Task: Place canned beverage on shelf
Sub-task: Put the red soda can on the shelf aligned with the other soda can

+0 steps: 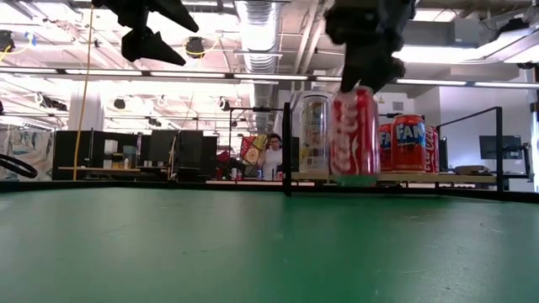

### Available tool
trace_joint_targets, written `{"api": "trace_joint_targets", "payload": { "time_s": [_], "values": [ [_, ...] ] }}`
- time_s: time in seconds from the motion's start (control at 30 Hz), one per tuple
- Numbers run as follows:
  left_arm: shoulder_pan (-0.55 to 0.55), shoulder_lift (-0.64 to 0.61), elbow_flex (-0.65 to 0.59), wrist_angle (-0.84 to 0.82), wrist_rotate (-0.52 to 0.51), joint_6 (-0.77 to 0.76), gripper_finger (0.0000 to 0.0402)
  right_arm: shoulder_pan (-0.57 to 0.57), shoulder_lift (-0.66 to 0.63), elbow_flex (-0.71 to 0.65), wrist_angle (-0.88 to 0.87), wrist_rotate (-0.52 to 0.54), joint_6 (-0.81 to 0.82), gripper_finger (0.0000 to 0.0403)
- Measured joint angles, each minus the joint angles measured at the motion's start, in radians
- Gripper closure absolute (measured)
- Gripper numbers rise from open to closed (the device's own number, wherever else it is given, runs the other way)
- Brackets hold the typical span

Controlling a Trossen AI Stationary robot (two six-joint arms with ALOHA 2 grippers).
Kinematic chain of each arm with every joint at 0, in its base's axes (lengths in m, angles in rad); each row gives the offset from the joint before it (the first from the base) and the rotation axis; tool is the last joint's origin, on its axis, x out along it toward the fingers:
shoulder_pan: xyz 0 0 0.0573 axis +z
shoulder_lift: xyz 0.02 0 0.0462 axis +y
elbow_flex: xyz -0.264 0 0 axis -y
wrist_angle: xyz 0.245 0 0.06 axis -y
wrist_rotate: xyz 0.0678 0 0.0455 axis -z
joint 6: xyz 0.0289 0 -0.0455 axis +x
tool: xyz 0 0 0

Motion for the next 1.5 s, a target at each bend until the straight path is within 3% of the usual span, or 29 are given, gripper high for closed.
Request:
{"api": "trace_joint_targets", "payload": {
  "time_s": [0.47, 0.8, 1.13, 1.5],
  "values": [
    [0.0, 0.0, 0.0, 0.009, -0.003, 0.0, 0.0022, -0.068, -0.317, 0.002, -0.3, 0.006, -0.171, 0.0133],
    [0.0, 0.0, 0.0, 0.012, -0.003, -0.008, 0.0022, -0.205, -0.523, 0.003, -0.47, 0.008, -0.355, 0.0133],
    [0.0, 0.0, 0.0, 0.015, -0.028, -0.028, 0.0022, -0.422, -0.569, 0.002, -0.507, 0.006, -0.633, 0.0133],
    [0.0, 0.0, 0.0, 0.015, -0.051, -0.063, 0.0022, -0.739, -0.558, 0.0, -0.508, -0.124, -0.929, 0.0133]
  ]
}}
